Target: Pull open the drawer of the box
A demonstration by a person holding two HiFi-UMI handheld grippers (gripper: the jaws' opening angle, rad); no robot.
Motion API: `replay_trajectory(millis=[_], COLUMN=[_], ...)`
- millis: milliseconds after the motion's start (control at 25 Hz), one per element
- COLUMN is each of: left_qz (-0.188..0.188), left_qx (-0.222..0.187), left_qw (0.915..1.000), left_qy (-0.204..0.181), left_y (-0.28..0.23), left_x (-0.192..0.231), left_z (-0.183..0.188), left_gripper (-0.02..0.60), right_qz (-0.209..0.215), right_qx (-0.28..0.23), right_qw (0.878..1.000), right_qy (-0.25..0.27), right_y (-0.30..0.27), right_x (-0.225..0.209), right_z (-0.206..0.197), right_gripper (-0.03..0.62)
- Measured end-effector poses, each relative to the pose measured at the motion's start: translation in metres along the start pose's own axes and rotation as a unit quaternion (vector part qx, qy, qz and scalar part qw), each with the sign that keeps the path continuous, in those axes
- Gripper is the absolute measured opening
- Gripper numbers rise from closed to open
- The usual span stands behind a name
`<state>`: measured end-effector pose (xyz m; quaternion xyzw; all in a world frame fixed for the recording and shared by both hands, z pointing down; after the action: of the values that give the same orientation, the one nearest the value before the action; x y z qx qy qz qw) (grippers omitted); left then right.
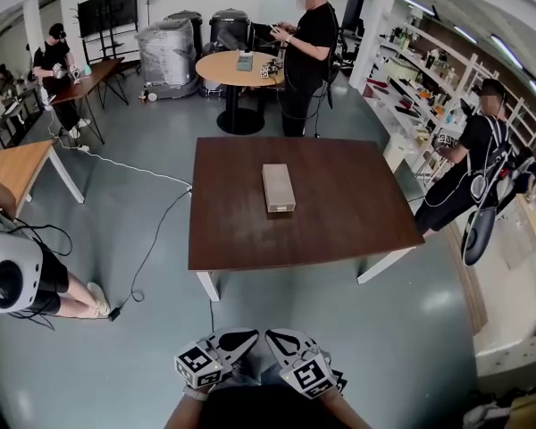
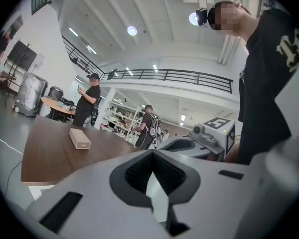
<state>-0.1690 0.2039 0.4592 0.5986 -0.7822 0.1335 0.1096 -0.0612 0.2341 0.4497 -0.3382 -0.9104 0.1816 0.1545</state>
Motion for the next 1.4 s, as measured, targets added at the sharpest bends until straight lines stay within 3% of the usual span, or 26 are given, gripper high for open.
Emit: replay_trajectory(millis=[1040, 1400], left_qz=[-0.005, -0.026], left_qx=[0.004, 0.032], left_qw=[1.0000, 0.9991], left_qy=[-0.006, 0.012], left_y=[-0.022, -0.068], left_x=[0.021, 0.017], left_z=[0.014, 0.012], left_gripper=[0.005, 0.005], right_qz=[-0.012, -0.022], right_qx=[-0.004, 0.001], right_qw=[1.000, 0.998], right_qy=[-0.021, -0.054], right_y=[-0.012, 0.001], right_x=[-0.033, -0.069], right_z=[-0.004, -0.026], right_gripper=[-0.012, -0.012])
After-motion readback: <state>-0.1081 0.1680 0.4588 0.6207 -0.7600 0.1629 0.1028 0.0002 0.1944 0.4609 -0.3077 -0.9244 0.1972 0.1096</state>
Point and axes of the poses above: the fingertips, and each gripper's own axes: y backward along the fingers, x to its left, z out of its top, the point moved 6 cm from there along y, backward along the fingers, and after that the axes turned 1 degree about x, right-handed, at the moved point
